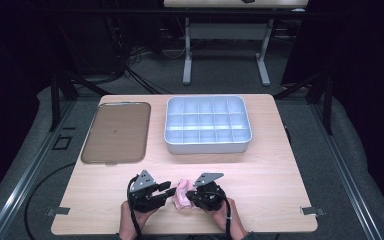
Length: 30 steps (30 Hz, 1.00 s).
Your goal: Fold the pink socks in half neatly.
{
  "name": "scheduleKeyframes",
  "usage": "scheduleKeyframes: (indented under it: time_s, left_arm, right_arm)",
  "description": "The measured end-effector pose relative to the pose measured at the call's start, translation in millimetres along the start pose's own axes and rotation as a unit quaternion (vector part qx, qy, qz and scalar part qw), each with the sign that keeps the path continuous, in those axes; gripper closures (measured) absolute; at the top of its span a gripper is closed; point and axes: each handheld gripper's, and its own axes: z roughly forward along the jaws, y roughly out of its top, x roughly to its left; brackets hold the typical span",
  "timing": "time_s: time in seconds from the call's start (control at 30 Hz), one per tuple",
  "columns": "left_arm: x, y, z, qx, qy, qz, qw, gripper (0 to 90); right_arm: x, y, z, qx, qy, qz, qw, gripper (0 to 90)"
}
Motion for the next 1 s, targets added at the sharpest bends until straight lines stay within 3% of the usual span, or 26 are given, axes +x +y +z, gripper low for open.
scheduleKeyframes:
  time_s: [0.1, 0.2, 0.23, 0.33, 0.5, 0.63, 0.8, 1.0]
  left_arm:
    - [-3.1, 2.3, 3.0, 0.002, -0.007, 0.010, 0.9999, 69.1]
    - [-7.6, 3.1, 14.7, 0.027, -0.005, 0.041, 0.9988, 72.0]
    - [-7.7, 2.7, 17.3, 0.027, -0.017, 0.045, 0.9985, 72.7]
    - [-8.3, 0.9, 24.1, 0.037, -0.028, 0.043, 0.9980, 75.2]
    - [-3.0, -8.8, 36.0, 0.070, -0.026, 0.035, 0.9966, 81.6]
    - [-0.7, -13.1, 37.5, 0.072, -0.020, 0.032, 0.9967, 85.1]
    - [-2.2, -16.8, 38.8, 0.081, -0.003, 0.048, 0.9955, 89.6]
    - [0.5, -25.8, 37.2, 0.060, -0.011, 0.036, 0.9975, 89.9]
  right_arm:
    - [-0.4, 0.0, 0.0, 0.000, 0.002, -0.001, 1.0000, 84.8]
    - [-0.4, -0.4, -0.1, -0.001, 0.002, -0.003, 1.0000, 84.8]
    - [-0.3, -0.5, 0.1, -0.003, 0.002, -0.003, 1.0000, 84.8]
    - [-0.6, -0.4, 0.1, -0.002, 0.002, -0.005, 1.0000, 84.8]
    - [-0.8, -0.5, -0.9, 0.001, 0.001, -0.009, 1.0000, 84.4]
    - [-2.1, -1.2, -1.1, -0.002, 0.003, -0.009, 1.0000, 84.1]
    - [-3.6, -2.7, -2.6, -0.003, 0.002, -0.008, 1.0000, 83.6]
    - [-3.9, -4.3, -3.4, -0.007, -0.002, -0.007, 0.9999, 81.8]
